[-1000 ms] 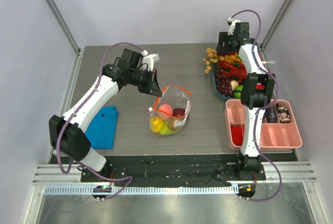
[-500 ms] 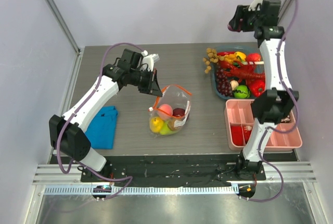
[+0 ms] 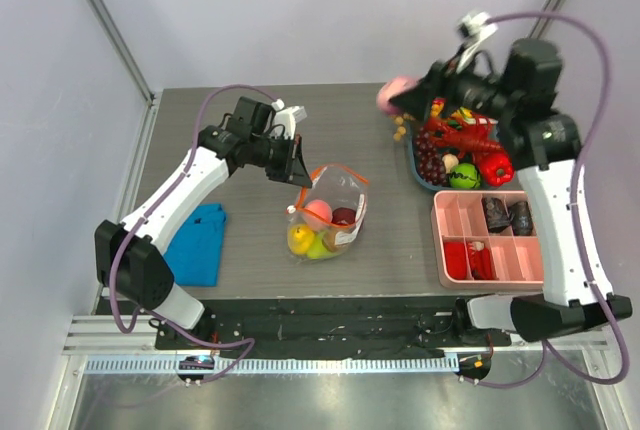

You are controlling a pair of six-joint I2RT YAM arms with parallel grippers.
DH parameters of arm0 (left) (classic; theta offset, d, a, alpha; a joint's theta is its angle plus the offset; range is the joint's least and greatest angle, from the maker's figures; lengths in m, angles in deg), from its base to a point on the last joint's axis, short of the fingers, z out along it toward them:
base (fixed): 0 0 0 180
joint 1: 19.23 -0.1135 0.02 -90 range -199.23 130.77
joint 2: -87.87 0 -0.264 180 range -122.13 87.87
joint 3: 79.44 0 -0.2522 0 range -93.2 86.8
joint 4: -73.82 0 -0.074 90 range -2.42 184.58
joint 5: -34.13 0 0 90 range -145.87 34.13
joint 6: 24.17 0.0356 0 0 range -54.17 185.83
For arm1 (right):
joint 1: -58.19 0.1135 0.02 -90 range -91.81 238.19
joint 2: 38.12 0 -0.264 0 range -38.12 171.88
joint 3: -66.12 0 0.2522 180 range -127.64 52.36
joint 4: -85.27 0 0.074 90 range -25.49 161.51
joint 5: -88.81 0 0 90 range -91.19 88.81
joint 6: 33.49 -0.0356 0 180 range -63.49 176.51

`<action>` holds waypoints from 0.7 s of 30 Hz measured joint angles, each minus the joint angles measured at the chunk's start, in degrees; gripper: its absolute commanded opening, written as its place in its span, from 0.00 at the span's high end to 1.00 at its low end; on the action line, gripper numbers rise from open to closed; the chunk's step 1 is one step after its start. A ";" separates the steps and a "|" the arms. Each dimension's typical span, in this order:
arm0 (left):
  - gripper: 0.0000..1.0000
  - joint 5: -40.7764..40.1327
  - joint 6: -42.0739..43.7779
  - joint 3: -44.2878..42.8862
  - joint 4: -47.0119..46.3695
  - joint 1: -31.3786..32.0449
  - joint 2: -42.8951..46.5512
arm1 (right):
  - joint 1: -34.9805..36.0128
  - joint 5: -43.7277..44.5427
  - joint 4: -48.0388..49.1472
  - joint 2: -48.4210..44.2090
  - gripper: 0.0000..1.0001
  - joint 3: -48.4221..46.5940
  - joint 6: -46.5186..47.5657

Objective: Place the food in the zip-top bag and seal the zipper
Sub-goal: Place the fake fruit in the zipper food storage bag.

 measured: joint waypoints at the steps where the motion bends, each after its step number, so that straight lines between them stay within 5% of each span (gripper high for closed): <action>1: 1.00 0.02 0.00 0.17 -0.11 0.00 0.09 | 1.88 0.24 -0.94 -1.55 0.49 2.84 0.66; 6: 1.00 0.04 0.04 0.79 -0.52 0.00 0.63 | 18.99 3.10 -4.63 -4.17 0.49 12.24 4.63; 14: 1.00 0.02 0.07 1.20 -0.74 0.00 1.05 | 27.08 8.68 -7.98 -2.10 0.50 16.94 10.73; 16: 1.00 0.02 0.07 1.27 -0.76 0.00 1.18 | 28.74 9.46 -8.15 -1.09 0.36 16.94 12.07; 18: 1.00 0.02 0.07 1.27 -0.81 0.00 1.27 | 30.40 10.51 -8.20 0.39 0.06 16.94 13.35; 21: 1.00 0.00 0.09 1.27 -0.83 0.00 1.31 | 32.30 11.58 -9.20 2.78 0.00 16.87 14.73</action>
